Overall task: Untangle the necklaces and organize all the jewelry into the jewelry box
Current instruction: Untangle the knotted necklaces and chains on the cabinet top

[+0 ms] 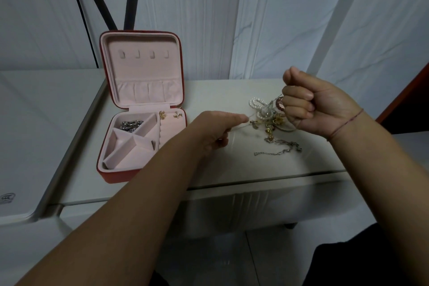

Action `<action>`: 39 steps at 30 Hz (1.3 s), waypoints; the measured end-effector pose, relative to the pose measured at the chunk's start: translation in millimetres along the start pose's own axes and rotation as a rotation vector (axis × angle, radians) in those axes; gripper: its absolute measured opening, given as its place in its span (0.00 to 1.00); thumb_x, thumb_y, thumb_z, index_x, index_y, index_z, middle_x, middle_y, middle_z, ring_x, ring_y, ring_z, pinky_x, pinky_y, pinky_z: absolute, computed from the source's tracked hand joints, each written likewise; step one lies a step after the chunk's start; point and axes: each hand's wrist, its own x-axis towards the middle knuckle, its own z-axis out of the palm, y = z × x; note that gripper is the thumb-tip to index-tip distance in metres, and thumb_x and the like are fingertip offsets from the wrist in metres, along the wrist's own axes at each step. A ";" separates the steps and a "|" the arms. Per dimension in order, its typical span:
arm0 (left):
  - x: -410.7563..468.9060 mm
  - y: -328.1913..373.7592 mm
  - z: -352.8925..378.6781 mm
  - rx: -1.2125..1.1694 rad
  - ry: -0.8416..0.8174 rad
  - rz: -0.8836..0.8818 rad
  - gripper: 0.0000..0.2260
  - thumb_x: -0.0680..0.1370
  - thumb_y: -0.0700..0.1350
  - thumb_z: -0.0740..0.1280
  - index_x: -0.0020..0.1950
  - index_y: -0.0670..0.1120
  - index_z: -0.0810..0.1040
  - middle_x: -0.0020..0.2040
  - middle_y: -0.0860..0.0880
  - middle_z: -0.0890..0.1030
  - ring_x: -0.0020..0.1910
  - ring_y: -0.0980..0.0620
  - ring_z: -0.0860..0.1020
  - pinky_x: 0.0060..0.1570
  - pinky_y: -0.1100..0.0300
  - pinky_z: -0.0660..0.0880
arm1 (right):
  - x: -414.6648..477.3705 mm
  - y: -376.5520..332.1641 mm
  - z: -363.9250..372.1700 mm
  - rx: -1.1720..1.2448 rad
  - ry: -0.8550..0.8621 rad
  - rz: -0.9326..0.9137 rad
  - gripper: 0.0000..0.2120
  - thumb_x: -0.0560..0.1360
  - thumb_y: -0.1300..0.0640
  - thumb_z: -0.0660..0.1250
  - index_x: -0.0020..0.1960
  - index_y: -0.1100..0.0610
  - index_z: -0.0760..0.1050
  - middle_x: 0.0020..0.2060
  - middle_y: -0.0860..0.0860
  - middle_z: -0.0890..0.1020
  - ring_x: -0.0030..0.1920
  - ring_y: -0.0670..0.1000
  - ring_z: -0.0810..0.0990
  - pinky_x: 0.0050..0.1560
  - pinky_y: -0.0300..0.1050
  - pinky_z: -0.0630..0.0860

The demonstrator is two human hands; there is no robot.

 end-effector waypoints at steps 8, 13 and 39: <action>-6.0 5.7 -8.4 0.242 0.060 0.142 0.08 0.72 0.49 0.73 0.48 0.47 0.83 0.29 0.52 0.73 0.30 0.55 0.68 0.28 0.66 0.68 | -4.9 -4.7 -9.4 -0.208 0.127 -0.018 0.03 0.69 0.57 0.64 0.42 0.54 0.71 0.25 0.46 0.67 0.20 0.42 0.58 0.20 0.32 0.50; -3.9 2.8 -5.9 0.176 0.153 0.217 0.08 0.75 0.49 0.70 0.41 0.45 0.81 0.31 0.51 0.75 0.33 0.52 0.68 0.37 0.61 0.69 | -4.9 -1.8 -10.7 -0.409 0.168 -0.006 0.04 0.69 0.59 0.66 0.42 0.56 0.72 0.26 0.48 0.69 0.20 0.41 0.58 0.20 0.32 0.50; -10.3 14.8 -15.0 -0.283 0.041 0.147 0.12 0.82 0.42 0.56 0.63 0.49 0.73 0.24 0.53 0.63 0.19 0.59 0.57 0.18 0.70 0.54 | -3.3 10.1 -0.5 -0.489 0.053 0.015 0.05 0.72 0.59 0.63 0.40 0.58 0.76 0.29 0.49 0.74 0.30 0.44 0.71 0.32 0.35 0.75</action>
